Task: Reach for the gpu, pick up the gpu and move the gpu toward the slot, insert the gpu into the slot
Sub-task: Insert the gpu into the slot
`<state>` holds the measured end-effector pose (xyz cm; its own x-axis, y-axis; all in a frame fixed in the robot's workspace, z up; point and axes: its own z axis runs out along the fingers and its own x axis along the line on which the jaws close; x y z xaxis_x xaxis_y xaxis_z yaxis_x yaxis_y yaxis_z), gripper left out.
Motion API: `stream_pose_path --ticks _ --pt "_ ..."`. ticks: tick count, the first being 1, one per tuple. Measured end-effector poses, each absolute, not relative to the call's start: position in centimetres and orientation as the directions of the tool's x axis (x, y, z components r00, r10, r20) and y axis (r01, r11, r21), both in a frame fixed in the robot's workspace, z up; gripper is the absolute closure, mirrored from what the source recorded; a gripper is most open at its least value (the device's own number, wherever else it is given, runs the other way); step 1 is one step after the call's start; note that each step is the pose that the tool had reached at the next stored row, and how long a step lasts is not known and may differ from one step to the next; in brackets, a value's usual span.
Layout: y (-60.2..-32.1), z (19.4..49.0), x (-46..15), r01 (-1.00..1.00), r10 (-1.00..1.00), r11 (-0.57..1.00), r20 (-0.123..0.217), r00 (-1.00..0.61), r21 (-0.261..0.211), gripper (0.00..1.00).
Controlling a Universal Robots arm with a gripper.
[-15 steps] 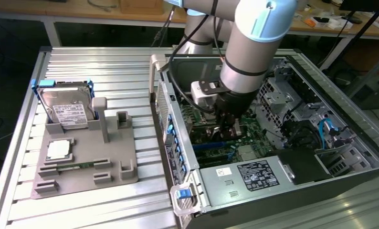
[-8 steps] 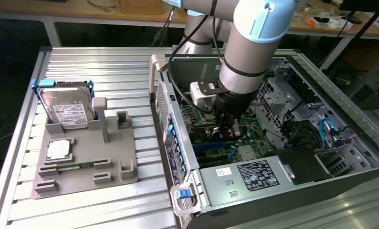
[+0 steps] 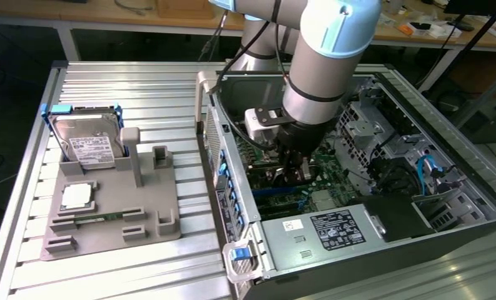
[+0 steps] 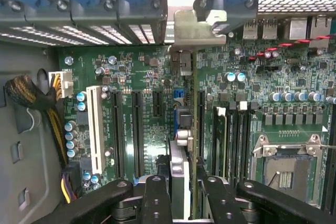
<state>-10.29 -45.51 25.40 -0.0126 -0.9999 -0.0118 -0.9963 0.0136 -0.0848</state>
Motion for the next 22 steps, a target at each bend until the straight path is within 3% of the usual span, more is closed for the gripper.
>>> stream_pose_path --ticks 18,22 --pt "-45.5 24.4 -11.4 -0.996 -1.000 0.013 -0.007 -0.012 -0.085 0.72" --pt "-45.5 24.0 -11.6 -0.995 -0.999 -0.050 -0.007 0.051 -0.085 0.72"
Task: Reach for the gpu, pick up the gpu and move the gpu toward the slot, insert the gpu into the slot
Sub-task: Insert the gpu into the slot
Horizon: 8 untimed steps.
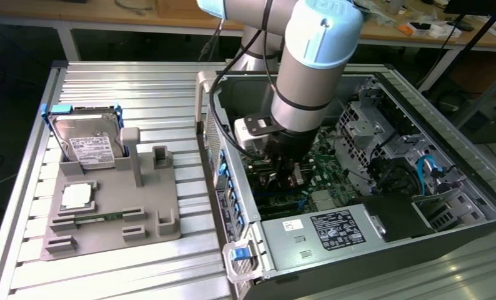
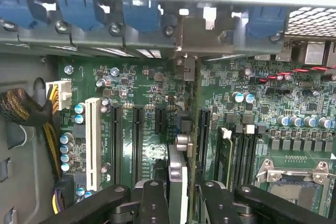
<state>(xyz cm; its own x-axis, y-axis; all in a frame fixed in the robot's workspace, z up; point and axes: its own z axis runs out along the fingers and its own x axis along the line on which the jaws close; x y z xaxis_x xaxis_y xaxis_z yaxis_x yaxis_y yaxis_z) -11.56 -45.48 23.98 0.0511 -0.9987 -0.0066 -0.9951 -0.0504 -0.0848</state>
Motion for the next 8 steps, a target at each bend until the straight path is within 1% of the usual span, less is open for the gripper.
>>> stream_pose_path --ticks 3,8 --pt "-45.49 23.88 -11.87 -0.992 -0.996 -0.088 -0.006 0.089 -0.087 0.72" --pt "-45.49 23.70 -11.87 -0.992 -0.996 -0.091 -0.006 0.092 -0.087 0.72"
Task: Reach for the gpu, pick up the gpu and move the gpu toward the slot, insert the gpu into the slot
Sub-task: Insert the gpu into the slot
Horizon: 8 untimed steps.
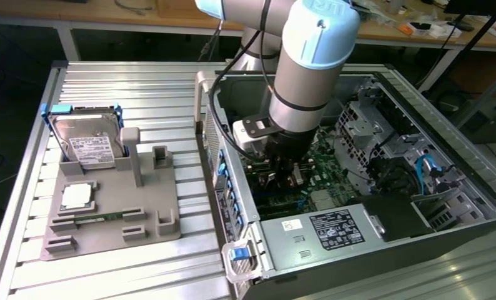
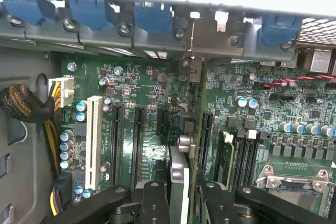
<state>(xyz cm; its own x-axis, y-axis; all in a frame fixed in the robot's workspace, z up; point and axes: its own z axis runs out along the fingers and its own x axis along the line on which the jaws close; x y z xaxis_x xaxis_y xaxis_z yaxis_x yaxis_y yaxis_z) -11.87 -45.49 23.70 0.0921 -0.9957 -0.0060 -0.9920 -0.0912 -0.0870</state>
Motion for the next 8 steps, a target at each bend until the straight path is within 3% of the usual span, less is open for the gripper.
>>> stream_pose_path --ticks 8 --pt "-45.48 23.62 -11.87 -0.992 -0.996 -0.091 -0.004 0.092 -0.086 0.72"
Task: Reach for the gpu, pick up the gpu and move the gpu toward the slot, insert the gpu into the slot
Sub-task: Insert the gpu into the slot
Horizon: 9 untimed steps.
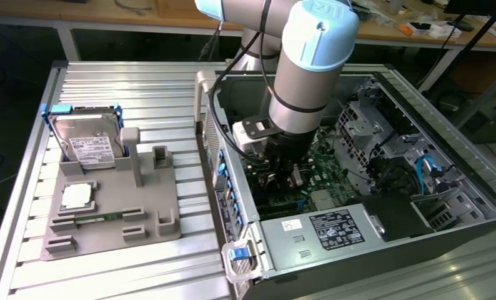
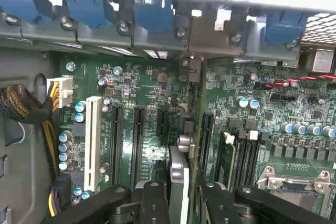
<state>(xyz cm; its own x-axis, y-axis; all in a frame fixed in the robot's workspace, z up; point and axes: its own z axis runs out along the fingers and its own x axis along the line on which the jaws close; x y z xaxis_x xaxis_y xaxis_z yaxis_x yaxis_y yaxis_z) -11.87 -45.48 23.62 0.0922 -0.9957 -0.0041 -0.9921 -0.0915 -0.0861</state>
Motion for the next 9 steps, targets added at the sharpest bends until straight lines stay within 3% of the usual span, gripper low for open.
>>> stream_pose_path --ticks 9 --pt "-45.50 23.26 -11.88 -0.992 -0.996 -0.092 -0.003 0.092 -0.086 0.72"
